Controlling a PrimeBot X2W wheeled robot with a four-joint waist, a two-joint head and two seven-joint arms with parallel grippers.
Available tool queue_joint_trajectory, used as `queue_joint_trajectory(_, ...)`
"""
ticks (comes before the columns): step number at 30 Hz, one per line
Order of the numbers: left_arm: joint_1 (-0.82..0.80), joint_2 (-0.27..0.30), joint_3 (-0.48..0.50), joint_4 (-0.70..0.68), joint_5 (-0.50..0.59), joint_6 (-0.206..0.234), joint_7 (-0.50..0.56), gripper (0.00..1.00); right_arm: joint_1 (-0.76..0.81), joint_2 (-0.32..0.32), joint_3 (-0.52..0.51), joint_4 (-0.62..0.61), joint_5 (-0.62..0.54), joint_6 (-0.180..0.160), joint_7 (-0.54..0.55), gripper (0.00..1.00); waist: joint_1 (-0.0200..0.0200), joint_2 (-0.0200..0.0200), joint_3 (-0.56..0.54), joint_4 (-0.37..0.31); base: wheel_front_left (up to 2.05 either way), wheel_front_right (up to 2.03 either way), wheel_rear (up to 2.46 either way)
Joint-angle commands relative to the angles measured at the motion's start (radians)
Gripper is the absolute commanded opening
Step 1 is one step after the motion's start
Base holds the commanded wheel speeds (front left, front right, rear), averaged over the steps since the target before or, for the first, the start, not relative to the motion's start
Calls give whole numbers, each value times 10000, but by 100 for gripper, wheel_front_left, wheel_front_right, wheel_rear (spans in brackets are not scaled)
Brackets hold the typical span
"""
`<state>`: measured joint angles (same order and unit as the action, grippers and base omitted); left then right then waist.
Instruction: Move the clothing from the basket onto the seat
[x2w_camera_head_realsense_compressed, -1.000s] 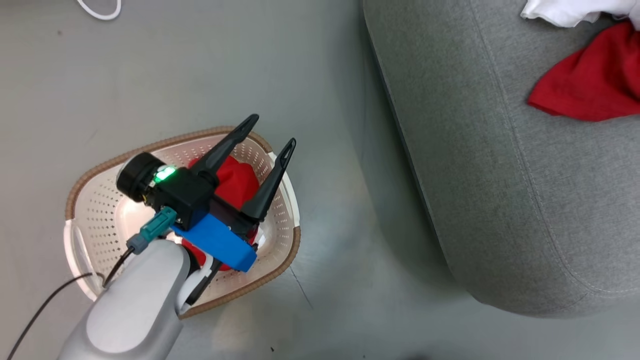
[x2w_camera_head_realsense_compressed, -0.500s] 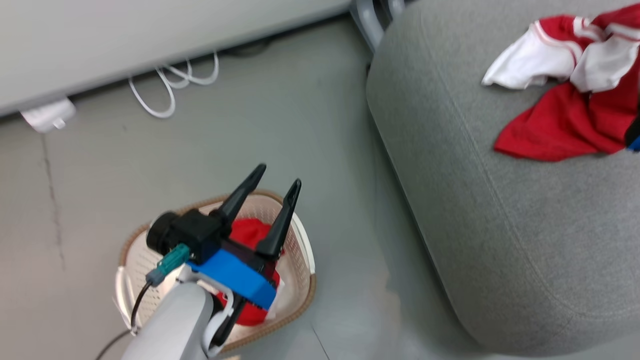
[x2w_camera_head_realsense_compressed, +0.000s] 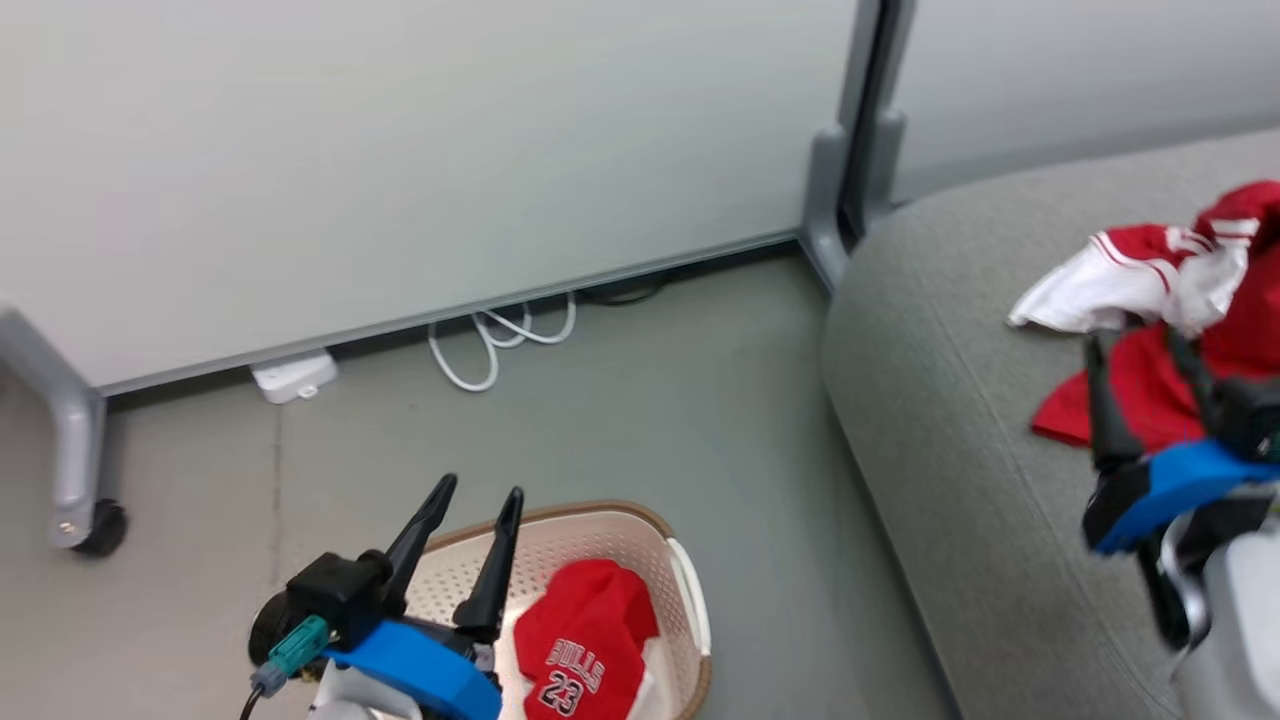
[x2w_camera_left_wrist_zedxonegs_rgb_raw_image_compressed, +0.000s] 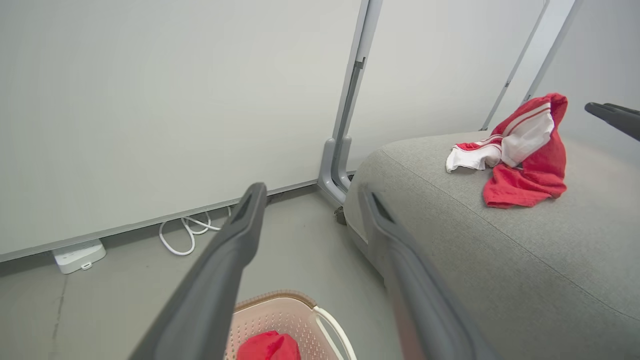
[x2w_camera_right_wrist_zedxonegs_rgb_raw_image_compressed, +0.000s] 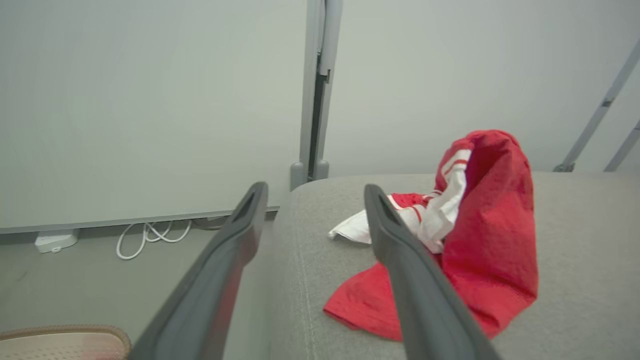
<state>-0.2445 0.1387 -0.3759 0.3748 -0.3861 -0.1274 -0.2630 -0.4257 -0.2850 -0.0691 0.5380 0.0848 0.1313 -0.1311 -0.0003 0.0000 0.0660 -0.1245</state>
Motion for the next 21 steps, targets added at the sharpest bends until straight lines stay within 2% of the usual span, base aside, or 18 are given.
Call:
queue_joint_trajectory(1,149,-1,97,57,25,-23,-25,100,358,138,-18,-296,-29,-10,53,100,3,0,-416,465,0,0,0)
queue_joint_trajectory(4,386,-61,527,255,104,-24,-25,100,1846,906,-307,-2128,-351,-10,408,100,3,0,-596,856,0,0,0)
queue_joint_trajectory(9,563,-88,1088,429,268,8,-25,100,3039,1659,-509,-3786,-732,-10,629,100,3,0,-672,1166,0,0,0)
queue_joint_trajectory(15,639,-201,1633,462,445,37,-26,100,3881,2190,-565,-4891,-1012,-9,784,100,3,0,-690,1495,0,0,0)
queue_joint_trajectory(21,548,-269,1959,532,609,13,-26,100,4314,2328,-92,-5183,-1032,-9,1011,100,3,0,-709,1715,0,0,0)
